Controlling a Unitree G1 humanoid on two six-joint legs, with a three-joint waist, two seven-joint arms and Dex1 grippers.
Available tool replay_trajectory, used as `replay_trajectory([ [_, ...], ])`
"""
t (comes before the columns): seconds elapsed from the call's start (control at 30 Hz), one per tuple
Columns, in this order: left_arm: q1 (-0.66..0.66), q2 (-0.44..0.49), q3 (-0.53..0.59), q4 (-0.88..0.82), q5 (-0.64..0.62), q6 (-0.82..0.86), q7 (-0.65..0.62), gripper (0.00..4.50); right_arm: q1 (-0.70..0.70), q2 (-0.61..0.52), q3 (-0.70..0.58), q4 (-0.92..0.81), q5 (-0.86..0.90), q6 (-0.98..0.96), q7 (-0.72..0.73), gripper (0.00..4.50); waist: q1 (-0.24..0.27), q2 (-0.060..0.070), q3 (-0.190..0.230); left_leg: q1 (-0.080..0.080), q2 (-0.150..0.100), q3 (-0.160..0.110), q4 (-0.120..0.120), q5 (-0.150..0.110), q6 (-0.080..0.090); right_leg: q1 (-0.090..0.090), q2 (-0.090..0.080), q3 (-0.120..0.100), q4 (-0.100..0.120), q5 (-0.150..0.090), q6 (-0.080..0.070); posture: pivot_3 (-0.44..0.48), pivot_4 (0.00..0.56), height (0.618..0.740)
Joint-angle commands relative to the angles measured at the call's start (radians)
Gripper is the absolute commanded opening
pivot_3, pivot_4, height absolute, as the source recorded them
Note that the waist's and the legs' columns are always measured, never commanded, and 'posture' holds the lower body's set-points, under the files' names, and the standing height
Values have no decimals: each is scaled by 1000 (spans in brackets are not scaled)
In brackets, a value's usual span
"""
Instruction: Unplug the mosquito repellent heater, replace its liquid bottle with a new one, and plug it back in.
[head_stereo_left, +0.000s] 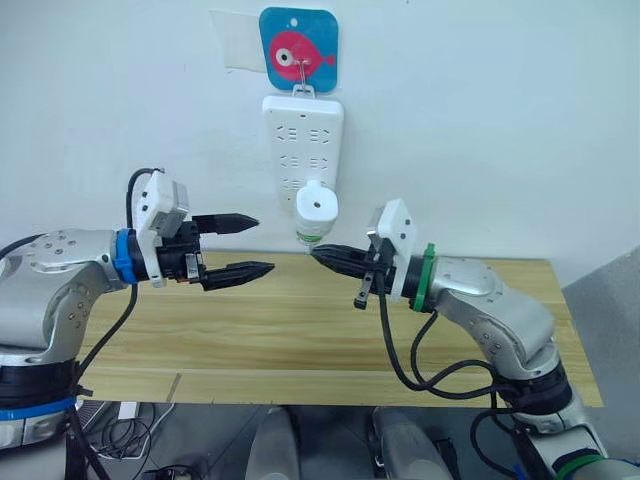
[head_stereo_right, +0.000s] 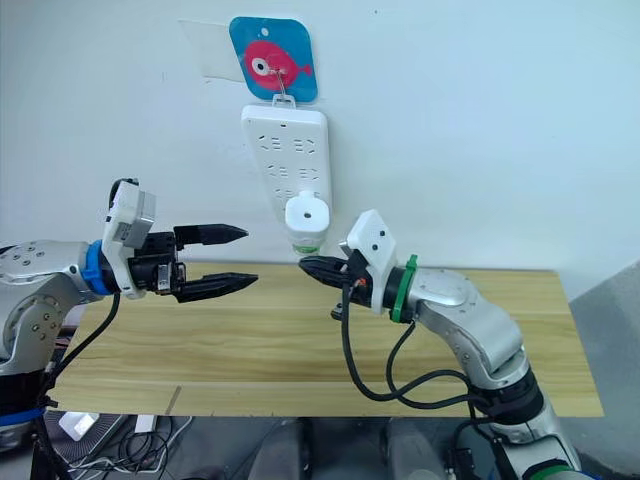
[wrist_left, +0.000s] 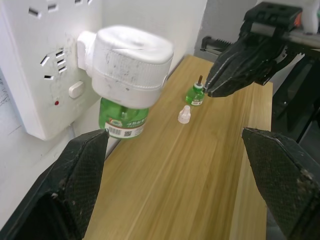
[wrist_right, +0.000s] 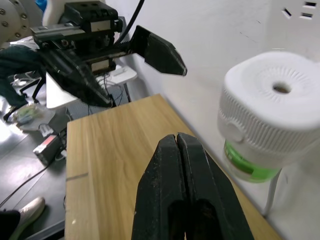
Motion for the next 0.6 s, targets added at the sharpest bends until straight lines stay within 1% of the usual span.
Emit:
replay_trajectory([
  [0.03,12,22,36,-22,-20,2,13,4500,-17,20,4,13,-33,-41,-24,28,1,0,0,0,0,0,0,0,0,0,0,0,0,0,0,0,218,740],
  [0.6,-2,17,16,-8,-20,-8,30,4500,-24,86,16,58,-121,-83,-70,28,3,0,0,0,0,0,0,0,0,0,0,0,1,0,0,-9,216,740],
])
